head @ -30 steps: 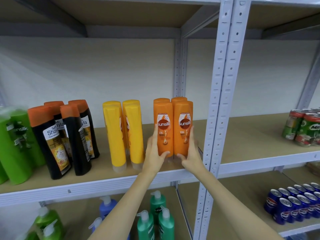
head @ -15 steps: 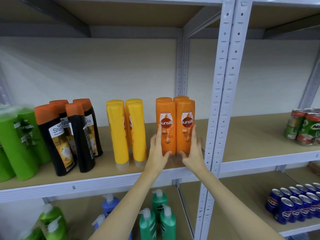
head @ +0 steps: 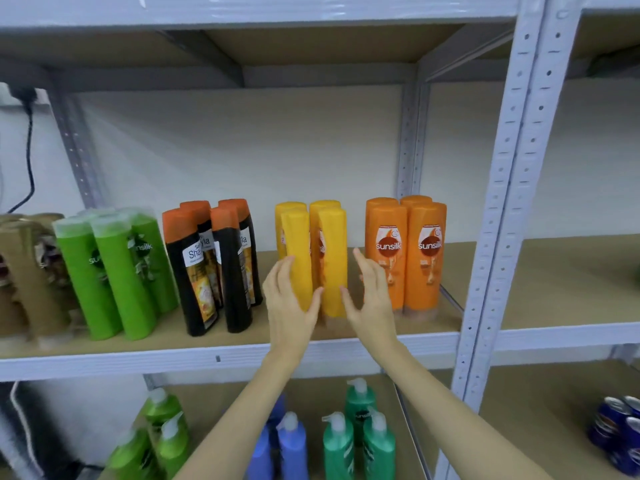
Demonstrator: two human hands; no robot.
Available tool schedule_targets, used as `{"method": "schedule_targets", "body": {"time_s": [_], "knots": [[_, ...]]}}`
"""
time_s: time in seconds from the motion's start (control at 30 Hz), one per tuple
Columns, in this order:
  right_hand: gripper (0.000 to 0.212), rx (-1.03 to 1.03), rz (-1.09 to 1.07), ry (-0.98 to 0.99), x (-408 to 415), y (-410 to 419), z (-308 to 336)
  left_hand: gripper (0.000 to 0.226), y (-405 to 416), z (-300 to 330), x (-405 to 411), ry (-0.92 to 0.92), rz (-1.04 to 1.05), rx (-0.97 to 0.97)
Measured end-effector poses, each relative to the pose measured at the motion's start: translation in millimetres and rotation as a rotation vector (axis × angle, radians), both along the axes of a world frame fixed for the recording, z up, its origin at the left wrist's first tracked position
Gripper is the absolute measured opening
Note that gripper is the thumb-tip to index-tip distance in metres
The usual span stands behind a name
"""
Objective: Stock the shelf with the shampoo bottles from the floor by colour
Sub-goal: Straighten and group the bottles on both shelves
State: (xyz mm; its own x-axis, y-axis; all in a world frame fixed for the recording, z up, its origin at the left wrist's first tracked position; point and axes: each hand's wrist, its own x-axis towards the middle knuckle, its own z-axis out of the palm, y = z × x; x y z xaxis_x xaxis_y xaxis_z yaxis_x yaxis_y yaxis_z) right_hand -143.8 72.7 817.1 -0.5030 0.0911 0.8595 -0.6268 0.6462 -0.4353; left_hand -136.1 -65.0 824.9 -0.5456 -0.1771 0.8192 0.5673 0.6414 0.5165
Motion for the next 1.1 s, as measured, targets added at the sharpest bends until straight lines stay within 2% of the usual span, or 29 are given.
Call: {"method": "schedule_targets", "body": {"time_s": [0.1,0.2,0.4,0.63,0.73,0.9,1.1], "knots": [[0.075,0.050,-0.016,-0.095,-7,-14,-1,0.094,-6,2,-4,-0.198,0.010,0.027],[0.083,0.086,-0.021,-0.163,-11,-18,-4,0.104,-16,2,-11,-0.316,-0.055,0.042],[0.081,0.089,0.008,-0.170,-17,-18,-8,0.091,-32,0,-15,-0.321,-0.247,0.002],[0.083,-0.062,0.295,-0.361,-26,-10,-3,0.084,-69,6,-29,-0.395,-0.481,0.055],[0.083,-0.055,0.326,-0.410,-28,-9,-4,0.082,-80,9,-33,-0.453,-0.561,0.037],[0.089,-0.069,0.279,-0.426,-26,-12,1,0.085,-82,10,-34,-0.476,-0.539,0.042],[0.114,-0.020,0.056,-0.363,-20,-26,0,0.114,-62,8,-33,-0.435,-0.448,0.087]]}}
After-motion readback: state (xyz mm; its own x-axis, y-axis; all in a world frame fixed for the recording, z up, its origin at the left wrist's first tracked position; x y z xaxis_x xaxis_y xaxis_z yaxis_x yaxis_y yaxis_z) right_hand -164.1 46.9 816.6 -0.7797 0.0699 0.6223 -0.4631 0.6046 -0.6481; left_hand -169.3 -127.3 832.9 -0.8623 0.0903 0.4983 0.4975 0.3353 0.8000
